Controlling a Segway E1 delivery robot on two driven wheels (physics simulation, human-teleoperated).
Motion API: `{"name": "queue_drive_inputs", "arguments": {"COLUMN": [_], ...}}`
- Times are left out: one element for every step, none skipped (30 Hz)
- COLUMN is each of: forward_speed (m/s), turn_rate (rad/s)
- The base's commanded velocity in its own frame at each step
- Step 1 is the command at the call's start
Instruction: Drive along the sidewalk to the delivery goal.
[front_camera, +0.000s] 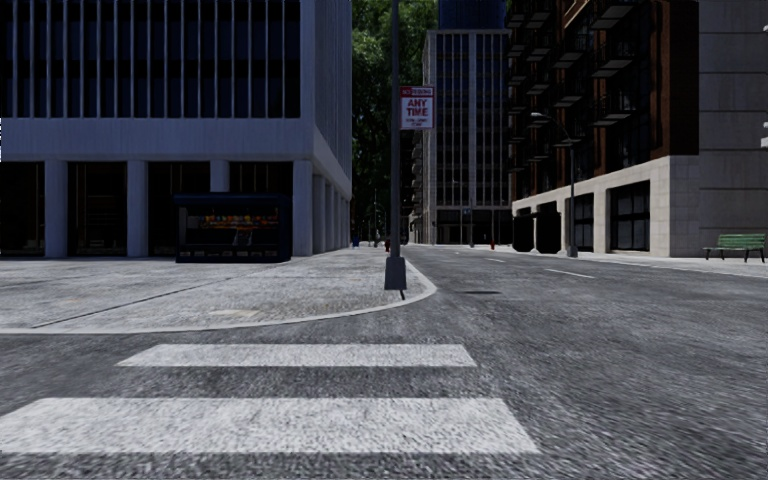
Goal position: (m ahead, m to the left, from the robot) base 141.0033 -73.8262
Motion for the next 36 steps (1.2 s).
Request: {"name": "queue_drive_inputs", "arguments": {"forward_speed": [2.0,2.0,2.0,2.0,2.0,2.0,2.0,2.0,2.0,2.0,2.0,2.0,2.0,2.0,2.0,2.0,2.0,2.0,2.0,2.0,2.0,2.0,2.0,2.0,2.0,2.0,2.0,2.0,2.0,2.0,2.0,2.0,2.0,2.0,2.0,2.0], "turn_rate": [0.27,0.28,0.28,0.28,0.28,0.28,0.28,0.28,0.28,0.28,0.28,0.28,0.28,0.28,0.28,0.28,0.28,0.28,0.28,0.28,0.28,0.28,0.28,0.15,0.03,0.0,0.0,0.0,0.0,0.0,0.0,0.0,0.0,0.0,0.0,0.0]}}
